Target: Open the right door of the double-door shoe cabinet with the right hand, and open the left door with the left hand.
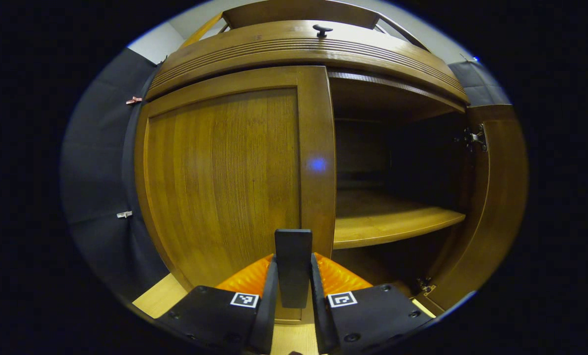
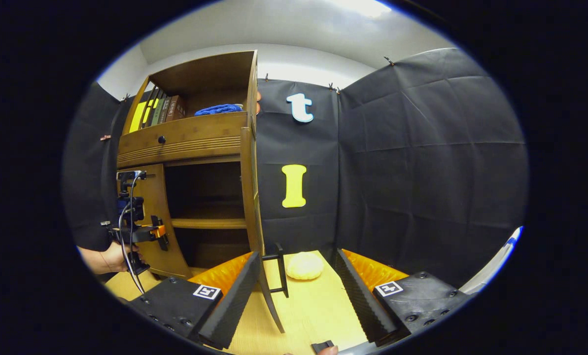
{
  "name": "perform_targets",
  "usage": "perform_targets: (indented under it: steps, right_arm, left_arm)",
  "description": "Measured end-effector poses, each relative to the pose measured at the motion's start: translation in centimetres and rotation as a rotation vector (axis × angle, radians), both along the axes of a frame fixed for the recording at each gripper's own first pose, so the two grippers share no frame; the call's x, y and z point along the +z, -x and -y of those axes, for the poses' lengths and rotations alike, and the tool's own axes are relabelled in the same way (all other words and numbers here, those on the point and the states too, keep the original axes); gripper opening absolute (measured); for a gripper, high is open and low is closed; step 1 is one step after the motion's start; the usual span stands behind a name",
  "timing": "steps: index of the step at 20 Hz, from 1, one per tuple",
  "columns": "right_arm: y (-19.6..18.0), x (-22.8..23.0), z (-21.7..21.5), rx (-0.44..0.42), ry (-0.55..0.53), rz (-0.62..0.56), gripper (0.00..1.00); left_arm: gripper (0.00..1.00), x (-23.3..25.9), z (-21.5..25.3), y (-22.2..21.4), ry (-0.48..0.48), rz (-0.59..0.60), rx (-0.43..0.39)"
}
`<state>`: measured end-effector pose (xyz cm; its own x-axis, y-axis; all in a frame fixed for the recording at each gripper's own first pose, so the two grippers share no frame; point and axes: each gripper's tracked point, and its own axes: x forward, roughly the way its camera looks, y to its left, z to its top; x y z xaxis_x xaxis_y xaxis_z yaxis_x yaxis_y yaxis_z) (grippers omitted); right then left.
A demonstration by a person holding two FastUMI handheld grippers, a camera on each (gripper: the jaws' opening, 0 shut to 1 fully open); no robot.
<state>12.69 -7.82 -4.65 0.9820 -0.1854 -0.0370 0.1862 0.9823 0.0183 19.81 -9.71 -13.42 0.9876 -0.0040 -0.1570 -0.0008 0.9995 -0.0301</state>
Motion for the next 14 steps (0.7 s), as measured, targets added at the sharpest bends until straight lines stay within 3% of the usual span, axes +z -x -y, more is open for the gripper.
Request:
perform_targets:
  steps: [6,14]
  right_arm:
    - [0.2,0.8,-2.3,0.042,0.015,0.018,0.97]
    - [-0.4,0.4,-7.4,0.136,0.030,0.017,0.98]
  left_arm:
    - [0.30,-0.1,-0.3,1.2,0.006,-0.015,-0.026]
    - [0.29,0.0,-2.8,8.8,0.014,-0.012,-0.047]
